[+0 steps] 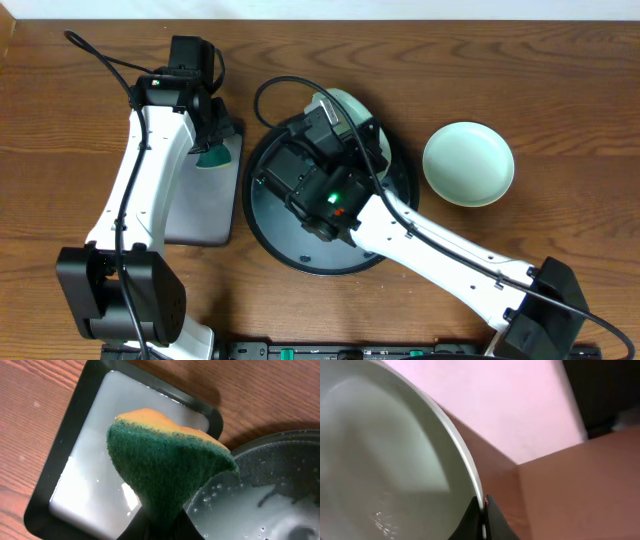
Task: Clean dirty plates on tray and stack at the side
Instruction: 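Lift the green plate with right gripper and stack it on the pile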
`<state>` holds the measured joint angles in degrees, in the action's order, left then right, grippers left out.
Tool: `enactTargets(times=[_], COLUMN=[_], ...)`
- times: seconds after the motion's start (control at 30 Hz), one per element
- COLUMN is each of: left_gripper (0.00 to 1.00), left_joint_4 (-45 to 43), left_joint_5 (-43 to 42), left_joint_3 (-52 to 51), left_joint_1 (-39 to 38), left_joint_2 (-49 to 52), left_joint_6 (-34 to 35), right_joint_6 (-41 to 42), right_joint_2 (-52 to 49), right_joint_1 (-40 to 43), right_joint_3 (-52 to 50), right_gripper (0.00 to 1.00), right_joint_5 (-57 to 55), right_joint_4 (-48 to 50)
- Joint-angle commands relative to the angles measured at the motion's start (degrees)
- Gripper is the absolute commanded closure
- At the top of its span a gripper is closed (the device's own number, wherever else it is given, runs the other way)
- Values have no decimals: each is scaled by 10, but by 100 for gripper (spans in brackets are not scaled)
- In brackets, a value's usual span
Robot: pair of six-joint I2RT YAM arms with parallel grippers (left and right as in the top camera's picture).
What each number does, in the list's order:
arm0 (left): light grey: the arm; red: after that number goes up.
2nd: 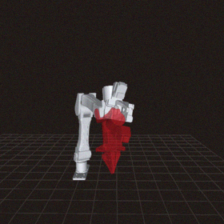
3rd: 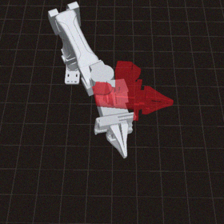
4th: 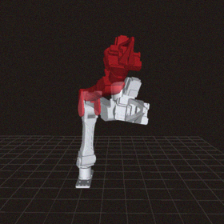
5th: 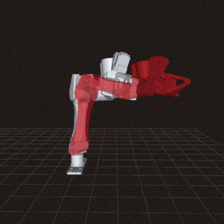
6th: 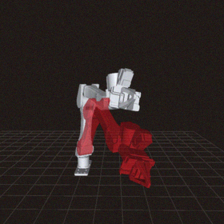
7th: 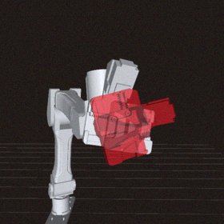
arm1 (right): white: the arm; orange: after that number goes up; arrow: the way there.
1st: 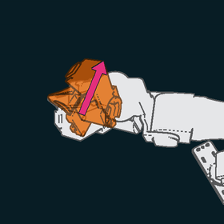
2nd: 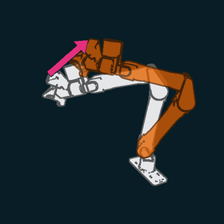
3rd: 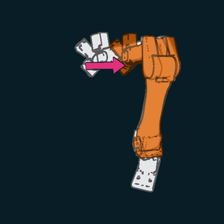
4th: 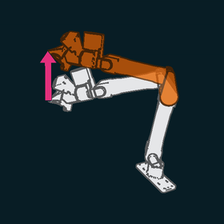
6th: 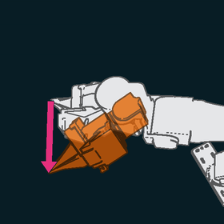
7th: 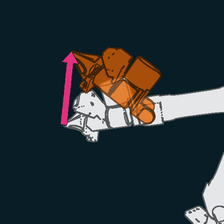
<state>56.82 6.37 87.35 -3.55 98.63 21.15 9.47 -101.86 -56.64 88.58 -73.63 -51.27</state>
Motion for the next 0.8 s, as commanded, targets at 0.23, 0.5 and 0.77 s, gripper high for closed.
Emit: enactTargets(times=[0.23,0.5,0.77], left_gripper=[92,92,92], left_joint_4=[1,1,2], left_joint_5=[5,5,5], left_joint_3=[11,10,10], left_joint_1=[1,1,1], left_joint_2=[-5,-5,-5], left_joint_6=[5,5,5], right_joint_6=[4,78,76], right_joint_2=[15,15,34], right_joint_1=[-3,85,217], right_joint_3=[10,-4,-4], right_gripper=[99,99,99], right_joint_5=[-38,359,645], right_joint_4=[11,-31,-17])
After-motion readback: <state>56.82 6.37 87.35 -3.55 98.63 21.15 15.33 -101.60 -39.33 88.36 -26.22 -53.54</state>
